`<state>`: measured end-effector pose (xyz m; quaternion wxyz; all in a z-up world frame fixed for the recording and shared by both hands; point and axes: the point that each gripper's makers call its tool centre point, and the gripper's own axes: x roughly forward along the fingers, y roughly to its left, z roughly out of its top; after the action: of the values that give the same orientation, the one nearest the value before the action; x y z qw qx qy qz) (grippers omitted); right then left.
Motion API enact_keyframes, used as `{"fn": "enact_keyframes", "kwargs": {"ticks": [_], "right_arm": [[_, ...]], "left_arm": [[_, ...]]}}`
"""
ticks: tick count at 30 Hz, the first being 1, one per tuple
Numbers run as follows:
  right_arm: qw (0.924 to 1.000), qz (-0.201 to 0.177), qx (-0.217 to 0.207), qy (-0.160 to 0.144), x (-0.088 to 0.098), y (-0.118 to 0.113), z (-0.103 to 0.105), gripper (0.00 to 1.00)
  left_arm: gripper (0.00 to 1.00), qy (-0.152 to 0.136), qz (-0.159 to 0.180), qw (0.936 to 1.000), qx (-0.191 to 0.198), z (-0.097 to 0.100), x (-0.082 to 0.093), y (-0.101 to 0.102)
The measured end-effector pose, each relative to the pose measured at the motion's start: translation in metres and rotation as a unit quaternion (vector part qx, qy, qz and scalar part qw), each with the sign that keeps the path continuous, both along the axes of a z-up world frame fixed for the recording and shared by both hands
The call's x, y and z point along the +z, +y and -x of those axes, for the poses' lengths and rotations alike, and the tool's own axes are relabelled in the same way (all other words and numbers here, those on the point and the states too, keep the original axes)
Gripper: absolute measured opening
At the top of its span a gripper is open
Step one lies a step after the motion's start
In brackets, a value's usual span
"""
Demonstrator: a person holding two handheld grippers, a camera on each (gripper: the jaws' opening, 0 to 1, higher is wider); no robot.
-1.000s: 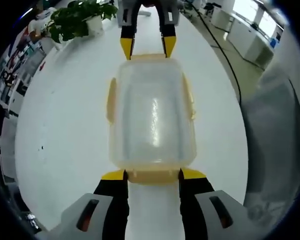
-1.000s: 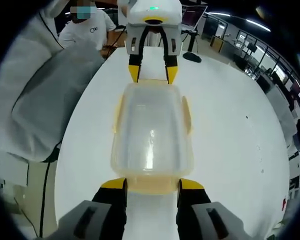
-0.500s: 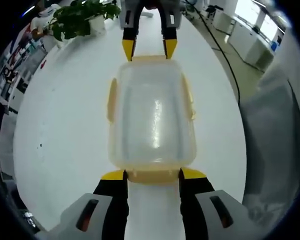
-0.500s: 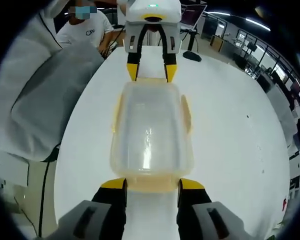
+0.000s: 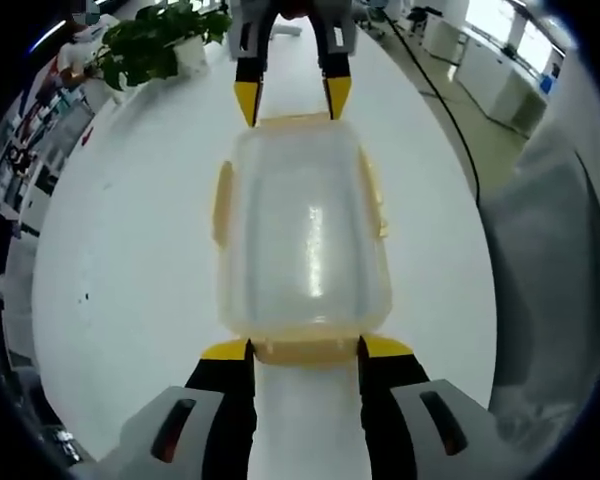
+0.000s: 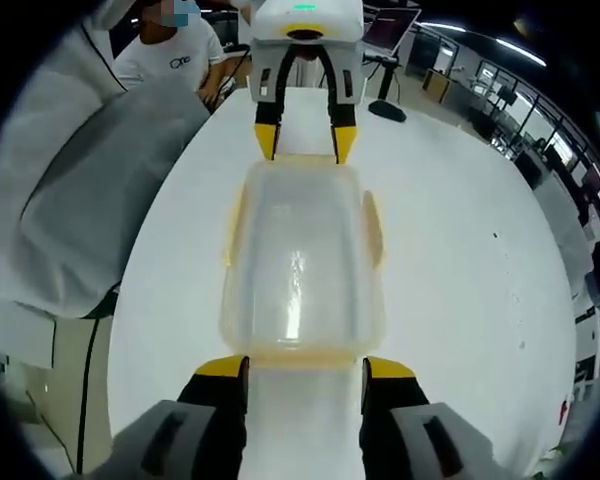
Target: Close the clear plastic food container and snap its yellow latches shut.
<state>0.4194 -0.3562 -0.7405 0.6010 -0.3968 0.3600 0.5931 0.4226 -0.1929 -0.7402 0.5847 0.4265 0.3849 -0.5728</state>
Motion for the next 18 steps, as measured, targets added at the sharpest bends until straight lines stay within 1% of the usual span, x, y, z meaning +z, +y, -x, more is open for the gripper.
{"fn": "enact_keyframes", "kwargs": {"ticks": [3, 4, 6, 8, 10, 12, 14, 16, 18], "right_arm": [[1.0, -0.002, -0.002, 0.001, 0.002, 0.0, 0.001, 0.44], [1.0, -0.003, -0.003, 0.001, 0.002, 0.0, 0.001, 0.44], [1.0, -0.003, -0.003, 0.002, 0.004, -0.001, 0.001, 0.44], [1.0, -0.006, -0.005, 0.002, 0.006, 0.0, 0.002, 0.45], [0.9999, -0.011, -0.008, 0.003, 0.01, 0.0, 0.003, 0.45], [0.9996, -0.022, -0.013, 0.008, 0.014, 0.003, 0.005, 0.44], [0.9992, -0.027, -0.024, 0.016, 0.015, 0.004, 0.006, 0.44], [0.999, -0.031, -0.032, 0.01, 0.017, 0.005, 0.003, 0.44], [0.9983, -0.036, -0.044, 0.011, 0.02, 0.005, 0.002, 0.43]], "left_arm": [[0.41, 0.001, 0.003, 1.0, 0.001, 0.0, 0.001, 0.0], [0.44, 0.009, 0.006, 0.9999, 0.006, 0.002, 0.001, -0.001], [0.48, 0.008, 0.004, 1.0, 0.005, 0.002, 0.001, 0.001], [0.47, 0.008, 0.002, 1.0, 0.003, 0.003, 0.002, 0.003], [0.48, 0.006, 0.002, 1.0, 0.006, 0.002, 0.003, 0.006], [0.49, 0.011, 0.011, 0.9996, 0.023, 0.001, 0.006, 0.008], [0.49, 0.005, 0.011, 0.9995, 0.03, -0.002, 0.007, 0.011], [0.5, 0.006, 0.017, 0.9988, 0.045, -0.003, 0.009, 0.012], [0.5, 0.01, 0.029, 0.9979, 0.057, -0.002, 0.012, 0.012]]}}
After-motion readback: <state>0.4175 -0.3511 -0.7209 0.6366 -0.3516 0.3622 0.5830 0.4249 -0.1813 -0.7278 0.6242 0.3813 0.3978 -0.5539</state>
